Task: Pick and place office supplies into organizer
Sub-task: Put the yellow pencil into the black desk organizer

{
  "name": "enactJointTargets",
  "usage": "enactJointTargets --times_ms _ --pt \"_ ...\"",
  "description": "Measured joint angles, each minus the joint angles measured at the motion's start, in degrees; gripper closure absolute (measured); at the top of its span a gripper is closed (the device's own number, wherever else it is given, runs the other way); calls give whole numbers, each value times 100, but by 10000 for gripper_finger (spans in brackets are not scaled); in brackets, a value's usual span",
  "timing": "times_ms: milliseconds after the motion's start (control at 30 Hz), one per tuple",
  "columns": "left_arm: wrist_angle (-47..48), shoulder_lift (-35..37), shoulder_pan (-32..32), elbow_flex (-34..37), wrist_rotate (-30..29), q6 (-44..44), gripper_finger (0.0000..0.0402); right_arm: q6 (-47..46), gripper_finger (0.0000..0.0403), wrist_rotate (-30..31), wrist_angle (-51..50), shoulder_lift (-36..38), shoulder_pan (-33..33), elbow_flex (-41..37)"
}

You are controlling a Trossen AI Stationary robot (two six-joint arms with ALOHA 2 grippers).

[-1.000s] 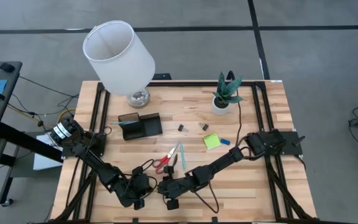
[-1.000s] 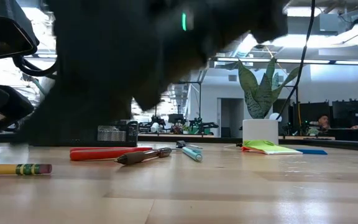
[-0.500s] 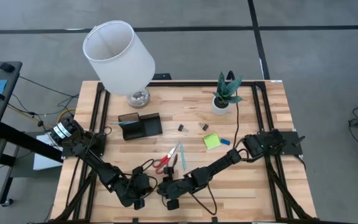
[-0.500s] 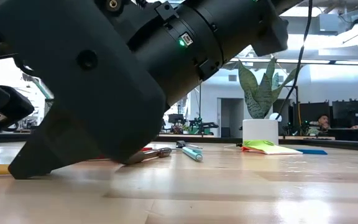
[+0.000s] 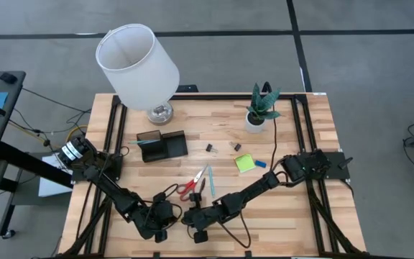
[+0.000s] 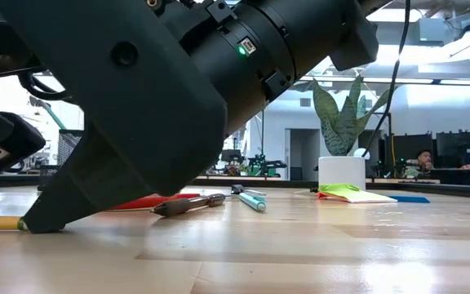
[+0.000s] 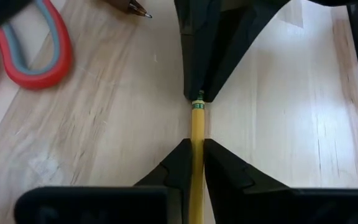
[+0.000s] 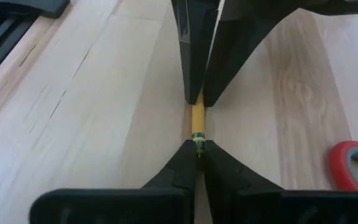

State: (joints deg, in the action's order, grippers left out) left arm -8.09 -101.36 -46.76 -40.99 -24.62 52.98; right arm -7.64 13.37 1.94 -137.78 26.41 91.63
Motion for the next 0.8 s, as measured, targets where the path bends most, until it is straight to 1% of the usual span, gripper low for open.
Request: enactJointTargets --times_ms 100,233,400,467,633,700,800 --pt "-142 -5 0 7 2 -201 359 -8 386 45 164 0 2 -20" --pt "-276 -11 -1 11 41 -251 329 58 397 85 464 -16 0 -26" --pt "-285 -11 -4 9 37 -248 289 78 399 235 465 100 12 -47" --pt "-279 -11 -4 5 35 -246 280 165 402 430 451 182 46 -52" --pt "-67 -9 -9 -9 -76 -131 275 387 401 1117 527 431 138 -41" --pt "-41 -7 -11 -9 -98 -91 275 521 401 1147 524 452 175 -41" --pt "-35 -4 -9 -9 -103 10 279 607 402 1027 348 458 212 -41"
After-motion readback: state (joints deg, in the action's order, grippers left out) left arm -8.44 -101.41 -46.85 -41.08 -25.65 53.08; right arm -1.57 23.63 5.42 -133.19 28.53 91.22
